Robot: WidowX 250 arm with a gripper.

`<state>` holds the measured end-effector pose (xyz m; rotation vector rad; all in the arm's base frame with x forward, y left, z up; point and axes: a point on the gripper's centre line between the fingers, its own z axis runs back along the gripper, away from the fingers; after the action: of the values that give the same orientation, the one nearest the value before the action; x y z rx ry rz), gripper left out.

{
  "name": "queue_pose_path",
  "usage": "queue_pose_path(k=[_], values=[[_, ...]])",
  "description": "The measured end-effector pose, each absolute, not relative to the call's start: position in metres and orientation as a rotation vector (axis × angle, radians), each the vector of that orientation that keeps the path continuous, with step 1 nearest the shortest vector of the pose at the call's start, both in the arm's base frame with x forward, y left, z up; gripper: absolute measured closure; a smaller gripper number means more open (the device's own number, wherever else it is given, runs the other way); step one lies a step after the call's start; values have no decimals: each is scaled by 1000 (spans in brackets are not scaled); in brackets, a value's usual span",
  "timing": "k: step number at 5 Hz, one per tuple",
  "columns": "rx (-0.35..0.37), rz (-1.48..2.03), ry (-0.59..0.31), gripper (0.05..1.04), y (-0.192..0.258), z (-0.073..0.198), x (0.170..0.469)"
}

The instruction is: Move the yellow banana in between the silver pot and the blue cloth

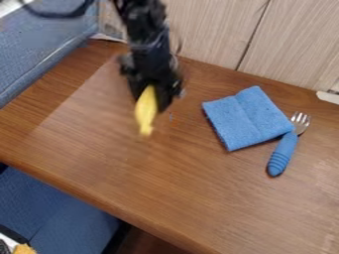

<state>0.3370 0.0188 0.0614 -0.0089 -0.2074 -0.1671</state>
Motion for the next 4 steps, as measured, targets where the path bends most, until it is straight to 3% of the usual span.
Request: queue_pose_path(k=[3, 4], values=[[-15, -199, -160, 504, 3, 33, 421], [-11, -209, -139, 504, -1, 22, 435]])
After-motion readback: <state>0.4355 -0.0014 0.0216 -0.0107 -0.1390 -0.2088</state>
